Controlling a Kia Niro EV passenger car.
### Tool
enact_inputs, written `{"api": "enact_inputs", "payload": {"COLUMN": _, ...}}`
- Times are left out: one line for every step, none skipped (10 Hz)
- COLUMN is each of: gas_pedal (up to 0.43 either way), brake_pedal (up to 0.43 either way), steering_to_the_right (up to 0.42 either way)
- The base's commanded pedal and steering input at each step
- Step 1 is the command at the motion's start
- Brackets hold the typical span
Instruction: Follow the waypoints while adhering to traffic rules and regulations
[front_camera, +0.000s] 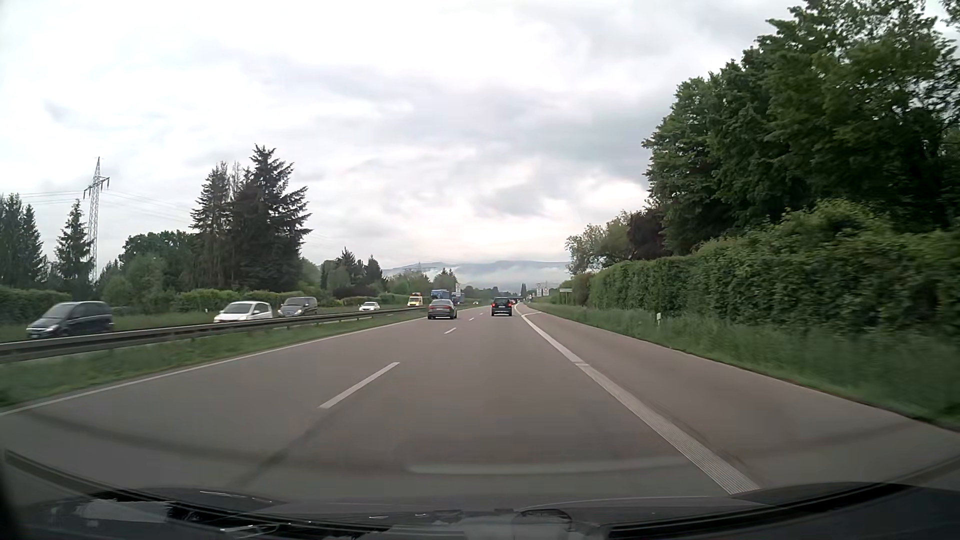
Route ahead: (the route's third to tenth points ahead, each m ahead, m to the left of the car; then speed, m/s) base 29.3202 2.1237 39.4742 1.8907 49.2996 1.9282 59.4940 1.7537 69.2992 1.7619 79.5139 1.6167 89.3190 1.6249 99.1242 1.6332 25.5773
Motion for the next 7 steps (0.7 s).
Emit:
{"api": "enact_inputs", "payload": {"gas_pedal": 0.157, "brake_pedal": 0.0, "steering_to_the_right": 0.002}}
{"api": "enact_inputs", "payload": {"gas_pedal": 0.157, "brake_pedal": 0.0, "steering_to_the_right": 0.002}}
{"api": "enact_inputs", "payload": {"gas_pedal": 0.157, "brake_pedal": 0.0, "steering_to_the_right": 0.002}}
{"api": "enact_inputs", "payload": {"gas_pedal": 0.157, "brake_pedal": 0.0, "steering_to_the_right": 0.002}}
{"api": "enact_inputs", "payload": {"gas_pedal": 0.157, "brake_pedal": 0.0, "steering_to_the_right": 0.002}}
{"api": "enact_inputs", "payload": {"gas_pedal": 0.157, "brake_pedal": 0.0, "steering_to_the_right": 0.002}}
{"api": "enact_inputs", "payload": {"gas_pedal": 0.157, "brake_pedal": 0.0, "steering_to_the_right": 0.002}}
